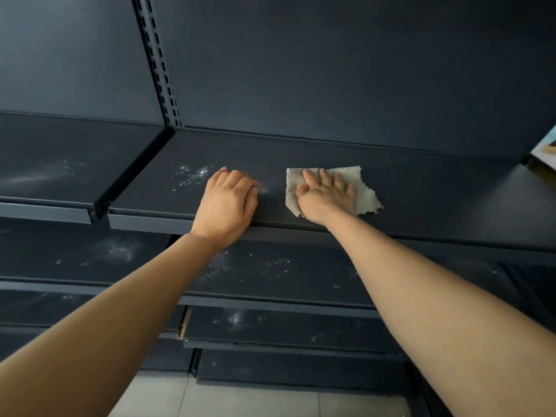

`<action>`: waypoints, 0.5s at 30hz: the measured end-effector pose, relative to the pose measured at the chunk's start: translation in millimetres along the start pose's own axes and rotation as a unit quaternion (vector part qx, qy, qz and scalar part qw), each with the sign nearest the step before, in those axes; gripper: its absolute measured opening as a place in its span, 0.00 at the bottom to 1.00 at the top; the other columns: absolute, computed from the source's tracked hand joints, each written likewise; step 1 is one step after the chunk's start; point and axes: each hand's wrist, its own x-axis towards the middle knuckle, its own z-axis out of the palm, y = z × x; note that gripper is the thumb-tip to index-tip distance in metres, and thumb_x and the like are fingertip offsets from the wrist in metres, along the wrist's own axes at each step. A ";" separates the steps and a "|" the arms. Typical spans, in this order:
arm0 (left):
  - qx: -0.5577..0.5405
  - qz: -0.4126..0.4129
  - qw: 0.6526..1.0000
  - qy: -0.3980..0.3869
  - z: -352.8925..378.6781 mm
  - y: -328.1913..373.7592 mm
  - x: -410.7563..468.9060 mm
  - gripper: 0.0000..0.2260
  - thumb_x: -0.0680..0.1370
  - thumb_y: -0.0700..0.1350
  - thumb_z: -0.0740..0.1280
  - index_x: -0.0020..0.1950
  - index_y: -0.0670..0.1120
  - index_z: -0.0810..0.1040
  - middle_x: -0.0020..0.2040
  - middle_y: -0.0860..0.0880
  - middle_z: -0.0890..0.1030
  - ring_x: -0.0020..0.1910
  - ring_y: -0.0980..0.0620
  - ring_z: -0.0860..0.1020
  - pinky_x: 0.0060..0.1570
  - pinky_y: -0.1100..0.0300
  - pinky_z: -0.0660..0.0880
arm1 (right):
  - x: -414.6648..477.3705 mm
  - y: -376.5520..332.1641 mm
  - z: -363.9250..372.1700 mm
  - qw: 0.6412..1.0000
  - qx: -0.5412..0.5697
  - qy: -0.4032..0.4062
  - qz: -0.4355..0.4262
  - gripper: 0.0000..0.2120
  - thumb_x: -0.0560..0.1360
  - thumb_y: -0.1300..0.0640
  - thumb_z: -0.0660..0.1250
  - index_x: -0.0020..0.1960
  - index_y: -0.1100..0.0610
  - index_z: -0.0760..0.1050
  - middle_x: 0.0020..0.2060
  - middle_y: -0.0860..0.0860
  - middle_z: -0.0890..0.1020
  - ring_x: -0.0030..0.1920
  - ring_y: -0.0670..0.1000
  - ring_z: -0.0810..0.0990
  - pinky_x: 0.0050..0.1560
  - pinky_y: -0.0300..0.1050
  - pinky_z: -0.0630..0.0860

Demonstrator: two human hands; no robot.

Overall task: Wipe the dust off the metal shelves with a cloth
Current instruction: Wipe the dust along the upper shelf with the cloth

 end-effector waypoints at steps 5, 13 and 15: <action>0.005 -0.002 1.000 -0.012 -24.0 -38.8 -14.3 0.18 0.77 0.47 0.51 0.50 0.40 0.78 0.48 0.44 0.79 0.49 0.42 0.75 0.66 0.49 0.63 | -18.8 -70.8 10.6 1.000 0.003 0.004 -0.023 0.25 0.81 0.47 0.41 0.78 0.46 0.45 0.78 0.53 0.45 0.77 0.60 0.41 0.74 0.62 0.40; -0.020 0.036 0.998 -0.057 -20.2 -57.9 -17.1 0.12 0.78 0.42 0.57 0.52 0.39 0.78 0.49 0.43 0.79 0.49 0.41 0.75 0.65 0.47 0.64 | -34.1 -61.6 11.8 0.999 0.023 0.035 0.006 0.25 0.80 0.46 0.41 0.77 0.41 0.49 0.78 0.49 0.49 0.77 0.55 0.45 0.75 0.58 0.44; -0.031 0.043 0.996 -0.065 -18.5 -57.1 -14.2 0.14 0.77 0.43 0.55 0.53 0.39 0.78 0.49 0.43 0.79 0.50 0.40 0.75 0.65 0.48 0.63 | -38.7 -42.9 10.0 0.998 0.018 0.036 0.045 0.25 0.80 0.46 0.41 0.77 0.41 0.49 0.78 0.49 0.50 0.77 0.54 0.46 0.75 0.57 0.44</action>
